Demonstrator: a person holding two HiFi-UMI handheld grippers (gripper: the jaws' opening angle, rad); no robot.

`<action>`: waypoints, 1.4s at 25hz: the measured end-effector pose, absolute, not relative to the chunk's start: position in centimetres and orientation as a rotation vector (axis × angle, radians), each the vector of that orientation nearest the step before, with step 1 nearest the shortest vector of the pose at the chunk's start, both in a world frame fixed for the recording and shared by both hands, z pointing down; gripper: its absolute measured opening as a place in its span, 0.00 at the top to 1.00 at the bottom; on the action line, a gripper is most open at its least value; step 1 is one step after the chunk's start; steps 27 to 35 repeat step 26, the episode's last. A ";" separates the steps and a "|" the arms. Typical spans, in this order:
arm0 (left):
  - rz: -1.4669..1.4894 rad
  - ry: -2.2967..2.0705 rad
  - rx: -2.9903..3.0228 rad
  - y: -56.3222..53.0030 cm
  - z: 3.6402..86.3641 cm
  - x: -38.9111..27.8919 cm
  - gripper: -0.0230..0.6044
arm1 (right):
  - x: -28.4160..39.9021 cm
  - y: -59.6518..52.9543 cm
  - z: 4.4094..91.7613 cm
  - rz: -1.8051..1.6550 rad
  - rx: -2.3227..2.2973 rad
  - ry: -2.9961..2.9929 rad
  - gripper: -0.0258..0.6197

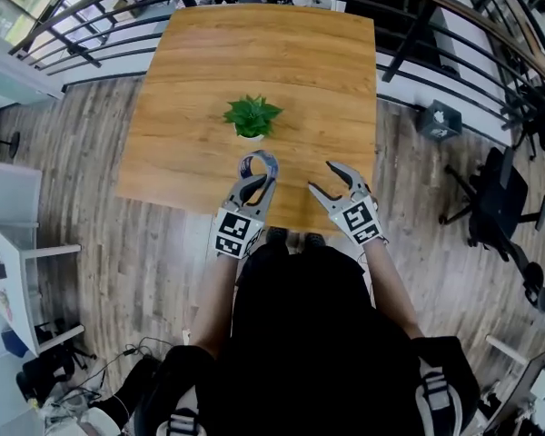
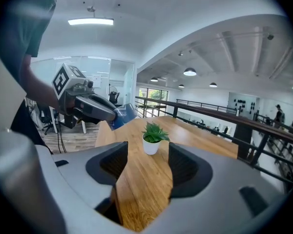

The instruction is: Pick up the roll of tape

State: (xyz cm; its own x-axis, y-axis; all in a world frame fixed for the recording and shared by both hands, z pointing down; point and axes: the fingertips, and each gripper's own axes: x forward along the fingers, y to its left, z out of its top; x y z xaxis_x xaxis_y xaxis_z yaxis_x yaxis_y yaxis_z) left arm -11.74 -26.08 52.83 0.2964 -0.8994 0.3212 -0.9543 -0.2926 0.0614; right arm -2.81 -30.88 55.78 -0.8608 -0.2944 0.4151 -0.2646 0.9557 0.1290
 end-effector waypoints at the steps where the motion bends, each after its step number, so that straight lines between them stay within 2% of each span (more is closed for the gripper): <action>1: 0.328 -1.715 2.312 -25.9 52.8 -11.5 0.87 | -2.7 -30.8 55.7 -0.100 0.386 -2.669 0.54; 18: 0.334 -1.923 2.120 -21.1 53.5 -8.8 0.87 | -0.9 -28.9 56.4 -0.115 0.157 -2.720 0.54; 35: 0.350 -1.980 2.038 -19.3 54.3 -8.7 0.87 | -0.8 -28.0 57.1 -0.109 0.090 -2.729 0.54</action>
